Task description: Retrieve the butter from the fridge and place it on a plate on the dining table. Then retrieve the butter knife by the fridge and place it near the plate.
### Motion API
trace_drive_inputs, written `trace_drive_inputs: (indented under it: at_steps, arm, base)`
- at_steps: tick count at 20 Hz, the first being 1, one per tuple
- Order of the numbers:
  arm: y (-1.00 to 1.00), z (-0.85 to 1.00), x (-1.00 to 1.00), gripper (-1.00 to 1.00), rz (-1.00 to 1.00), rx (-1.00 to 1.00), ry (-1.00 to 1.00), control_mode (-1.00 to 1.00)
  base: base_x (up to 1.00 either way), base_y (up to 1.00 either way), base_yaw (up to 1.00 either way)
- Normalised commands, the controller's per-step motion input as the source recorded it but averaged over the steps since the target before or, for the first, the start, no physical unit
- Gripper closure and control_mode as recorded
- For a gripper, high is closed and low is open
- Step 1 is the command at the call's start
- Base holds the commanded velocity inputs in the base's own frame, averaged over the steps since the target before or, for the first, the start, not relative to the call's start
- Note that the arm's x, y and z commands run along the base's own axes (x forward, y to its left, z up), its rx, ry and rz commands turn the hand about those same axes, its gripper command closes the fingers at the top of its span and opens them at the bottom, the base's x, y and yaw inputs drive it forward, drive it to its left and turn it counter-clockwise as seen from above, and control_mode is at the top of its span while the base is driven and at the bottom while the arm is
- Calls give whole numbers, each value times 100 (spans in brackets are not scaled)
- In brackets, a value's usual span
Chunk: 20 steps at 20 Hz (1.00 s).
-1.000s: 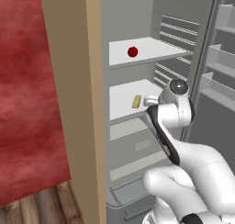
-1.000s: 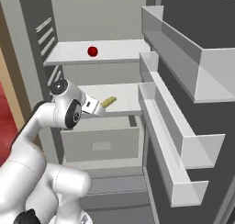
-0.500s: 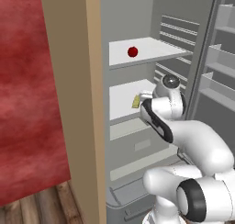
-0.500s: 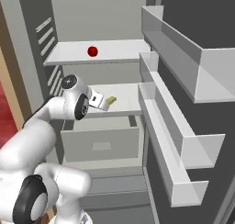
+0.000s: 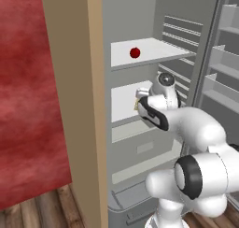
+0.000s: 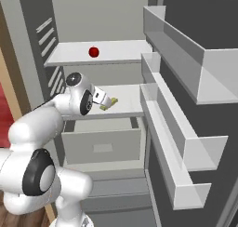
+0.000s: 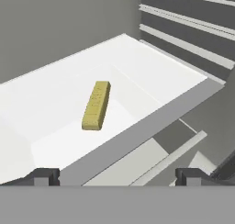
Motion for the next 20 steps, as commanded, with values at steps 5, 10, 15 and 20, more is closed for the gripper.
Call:
trace_drive_inputs:
  at_steps: [5, 10, 15, 20]
  arm:
    - [5, -21, 35, -100, 0, 3, 0, -100]
    - [9, -24, 30, -100, 0, 2, 0, -100]
    - [9, -20, 29, -100, 0, 0, 0, -100]
    - [0, -17, 35, -100, 0, 0, 2, -100]
  base:
    - [0, 0, 0]
    - [0, 0, 0]
    - [0, 0, 0]
    - [0, 0, 0]
